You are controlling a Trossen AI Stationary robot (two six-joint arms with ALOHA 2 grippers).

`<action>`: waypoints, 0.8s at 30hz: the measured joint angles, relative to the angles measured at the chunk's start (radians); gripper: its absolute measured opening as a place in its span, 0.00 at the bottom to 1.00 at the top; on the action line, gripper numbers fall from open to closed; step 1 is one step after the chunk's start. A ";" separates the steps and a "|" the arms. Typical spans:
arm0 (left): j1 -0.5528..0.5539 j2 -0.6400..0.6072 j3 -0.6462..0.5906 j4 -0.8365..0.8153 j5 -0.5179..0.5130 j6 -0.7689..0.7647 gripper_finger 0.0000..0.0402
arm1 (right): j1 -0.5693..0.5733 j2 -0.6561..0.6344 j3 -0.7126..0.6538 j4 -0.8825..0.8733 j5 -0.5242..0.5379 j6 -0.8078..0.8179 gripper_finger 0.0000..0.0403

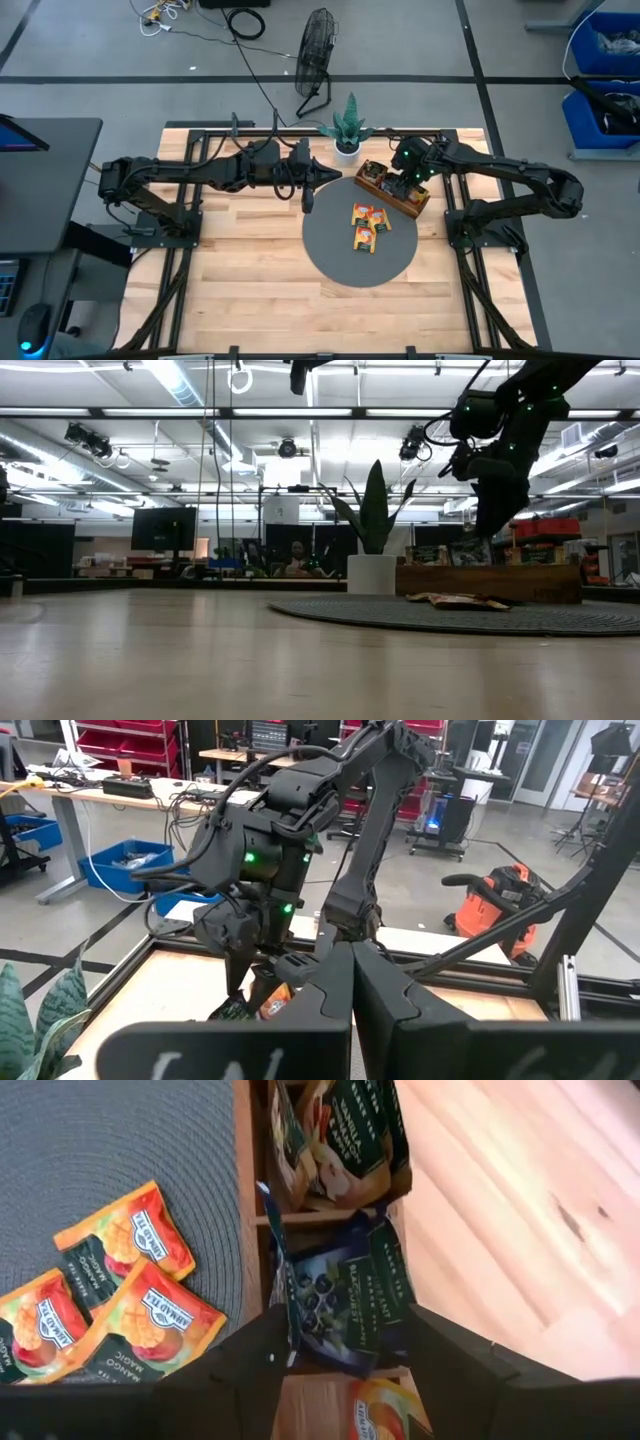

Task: Pick & Place Tea
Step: Put the purple tea bag into the wooden organizer

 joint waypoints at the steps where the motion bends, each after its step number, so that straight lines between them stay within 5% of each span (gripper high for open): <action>1: 0.000 0.000 0.000 0.000 0.000 0.000 0.01 | 0.000 0.000 0.005 -0.004 0.000 -0.004 0.51; 24: 0.000 0.000 0.000 -0.010 0.000 -0.011 0.01 | -0.065 -0.091 0.011 -0.056 -0.057 0.011 0.51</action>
